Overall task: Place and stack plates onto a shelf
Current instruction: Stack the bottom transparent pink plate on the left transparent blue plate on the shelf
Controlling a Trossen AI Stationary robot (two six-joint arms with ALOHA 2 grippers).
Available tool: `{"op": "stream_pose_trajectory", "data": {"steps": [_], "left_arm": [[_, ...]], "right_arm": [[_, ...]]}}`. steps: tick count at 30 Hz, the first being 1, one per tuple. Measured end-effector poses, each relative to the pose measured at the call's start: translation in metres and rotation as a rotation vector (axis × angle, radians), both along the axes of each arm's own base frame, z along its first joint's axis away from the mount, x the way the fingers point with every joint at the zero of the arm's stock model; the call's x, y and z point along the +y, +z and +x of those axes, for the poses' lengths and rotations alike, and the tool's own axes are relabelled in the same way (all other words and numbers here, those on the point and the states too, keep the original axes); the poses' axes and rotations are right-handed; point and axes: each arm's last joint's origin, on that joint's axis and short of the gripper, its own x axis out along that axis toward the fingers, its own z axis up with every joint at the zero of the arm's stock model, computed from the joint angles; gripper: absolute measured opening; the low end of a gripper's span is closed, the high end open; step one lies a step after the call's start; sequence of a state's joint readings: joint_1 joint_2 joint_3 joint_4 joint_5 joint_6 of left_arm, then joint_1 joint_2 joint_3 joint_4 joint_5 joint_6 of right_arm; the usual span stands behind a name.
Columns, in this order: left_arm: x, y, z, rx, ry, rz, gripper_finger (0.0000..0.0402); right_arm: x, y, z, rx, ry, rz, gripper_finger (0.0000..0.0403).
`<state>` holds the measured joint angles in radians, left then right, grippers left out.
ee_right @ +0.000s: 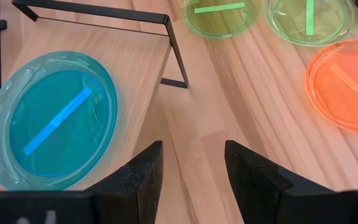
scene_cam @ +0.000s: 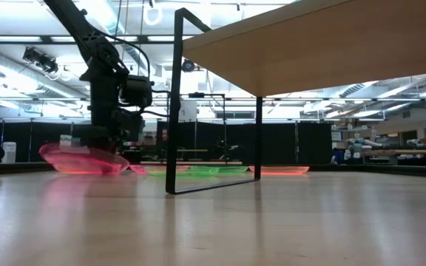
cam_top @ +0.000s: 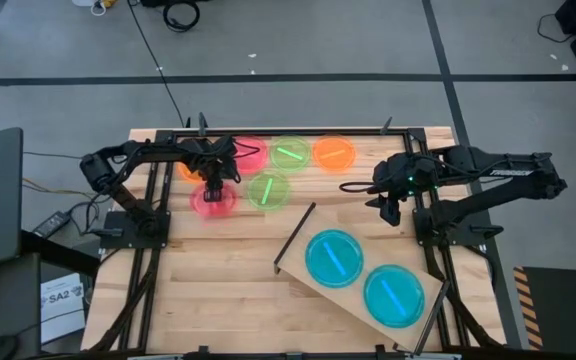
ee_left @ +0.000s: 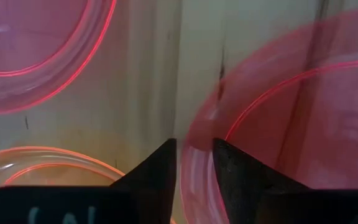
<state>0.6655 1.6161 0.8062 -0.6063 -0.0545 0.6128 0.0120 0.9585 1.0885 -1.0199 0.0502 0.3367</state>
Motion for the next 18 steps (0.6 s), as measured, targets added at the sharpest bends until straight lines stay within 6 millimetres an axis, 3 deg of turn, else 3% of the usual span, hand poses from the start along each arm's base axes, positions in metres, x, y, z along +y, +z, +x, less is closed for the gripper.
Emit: {"op": "stream_pose_trajectory", "data": {"steps": [10, 18], "left_arm": [[0.0001, 0.0001, -0.0002, 0.002, 0.001, 0.001, 0.0037], [0.0002, 0.0004, -0.0002, 0.001, 0.001, 0.003, 0.0013]], "right_arm": [[0.0000, 0.0000, 0.0000, 0.000, 0.000, 0.000, 0.0178], [0.0000, 0.0000, 0.0000, 0.000, 0.000, 0.000, 0.0178]]}}
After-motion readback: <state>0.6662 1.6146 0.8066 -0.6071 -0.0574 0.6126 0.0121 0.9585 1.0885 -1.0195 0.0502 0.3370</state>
